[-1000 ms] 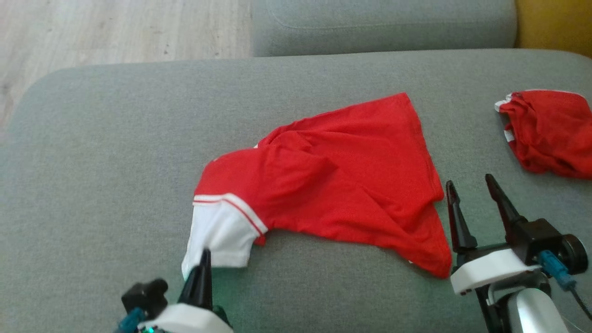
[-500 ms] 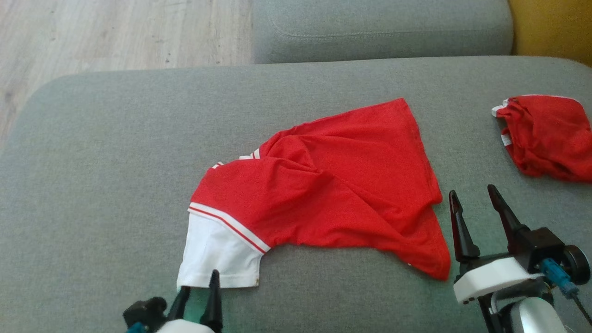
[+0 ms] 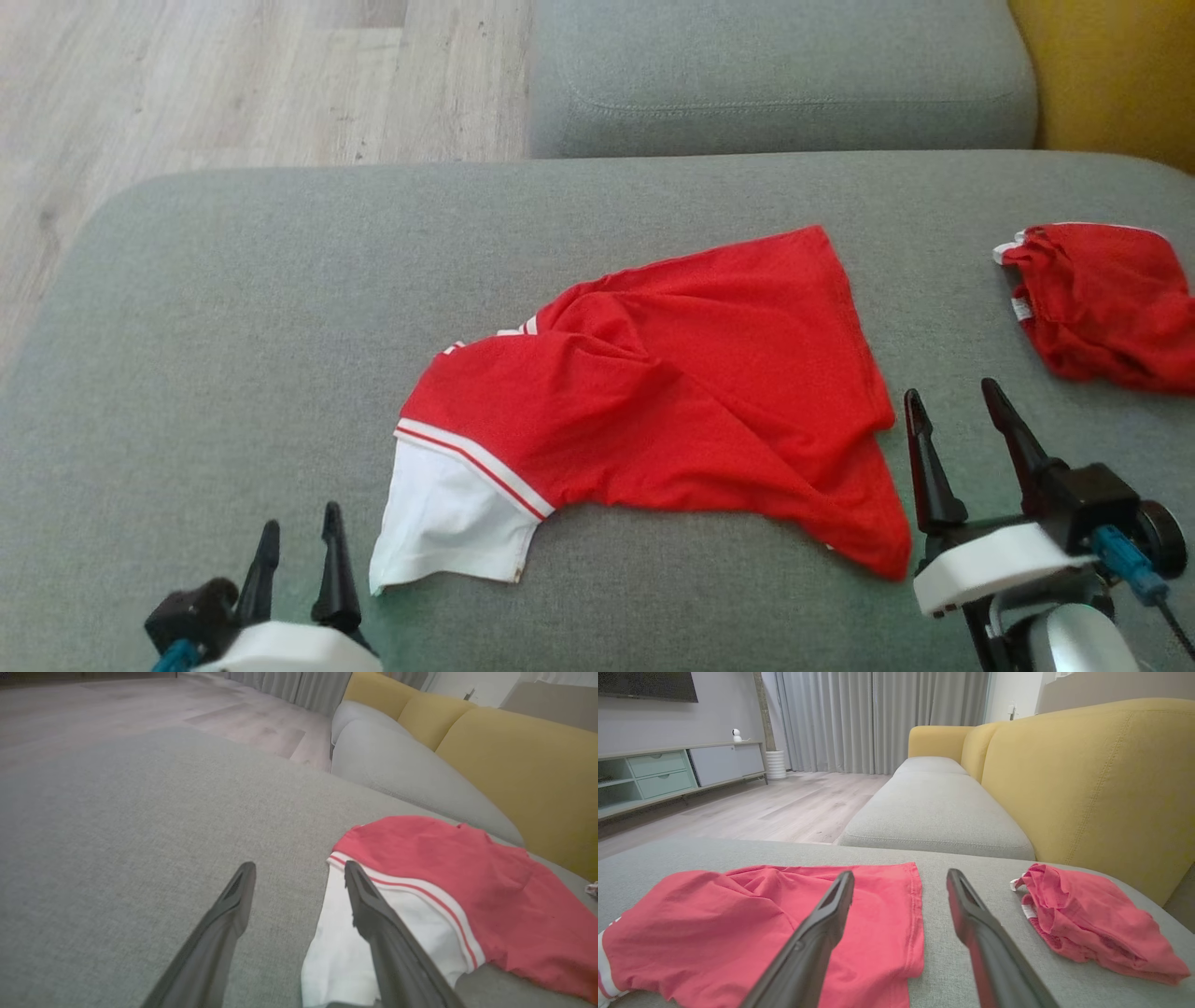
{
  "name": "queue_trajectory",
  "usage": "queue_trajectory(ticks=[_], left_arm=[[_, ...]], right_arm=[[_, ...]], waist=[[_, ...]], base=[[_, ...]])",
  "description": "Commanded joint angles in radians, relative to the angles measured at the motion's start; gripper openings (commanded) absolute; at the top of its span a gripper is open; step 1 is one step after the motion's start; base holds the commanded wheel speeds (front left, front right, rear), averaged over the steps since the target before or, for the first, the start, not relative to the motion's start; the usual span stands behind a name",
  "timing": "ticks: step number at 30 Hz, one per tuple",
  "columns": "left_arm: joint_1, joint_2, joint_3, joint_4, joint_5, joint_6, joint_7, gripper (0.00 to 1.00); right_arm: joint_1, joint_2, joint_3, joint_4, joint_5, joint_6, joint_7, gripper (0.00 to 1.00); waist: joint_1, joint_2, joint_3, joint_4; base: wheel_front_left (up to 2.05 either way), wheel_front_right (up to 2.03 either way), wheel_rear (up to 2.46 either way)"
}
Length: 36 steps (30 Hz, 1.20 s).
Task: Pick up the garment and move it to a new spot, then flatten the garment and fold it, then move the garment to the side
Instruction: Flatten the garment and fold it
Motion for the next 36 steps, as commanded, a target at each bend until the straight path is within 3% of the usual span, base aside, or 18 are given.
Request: queue_trajectory(ticks=[1, 14, 36], left_arm=[[-0.035, 0.020, 0.040, -0.049, 0.017, 0.005, -0.016, 1.00], [-0.046, -0.027, -0.001, -0.099, 0.085, -0.023, -0.035, 1.00], [-0.037, -0.026, 0.021, -0.076, 0.118, -0.010, -0.038, 1.00]], right_arm=[[-0.022, -0.004, 0.023, -0.030, 0.006, 0.007, -0.016, 1.00], [-0.006, -0.004, 0.049, 0.017, 0.054, 0.007, -0.059, 1.00], [-0.061, -0.004, 0.077, 0.115, 0.067, 0.007, -0.095, 1.00]], waist=[[0.0000, 0.0000, -0.007, -0.004], [0.0000, 0.0000, -0.042, -0.039], [0.0000, 0.0000, -0.028, -0.028]], base=[[0.00, 0.00, 0.00], [0.00, 0.00, 0.00], [0.00, 0.00, 0.00]])
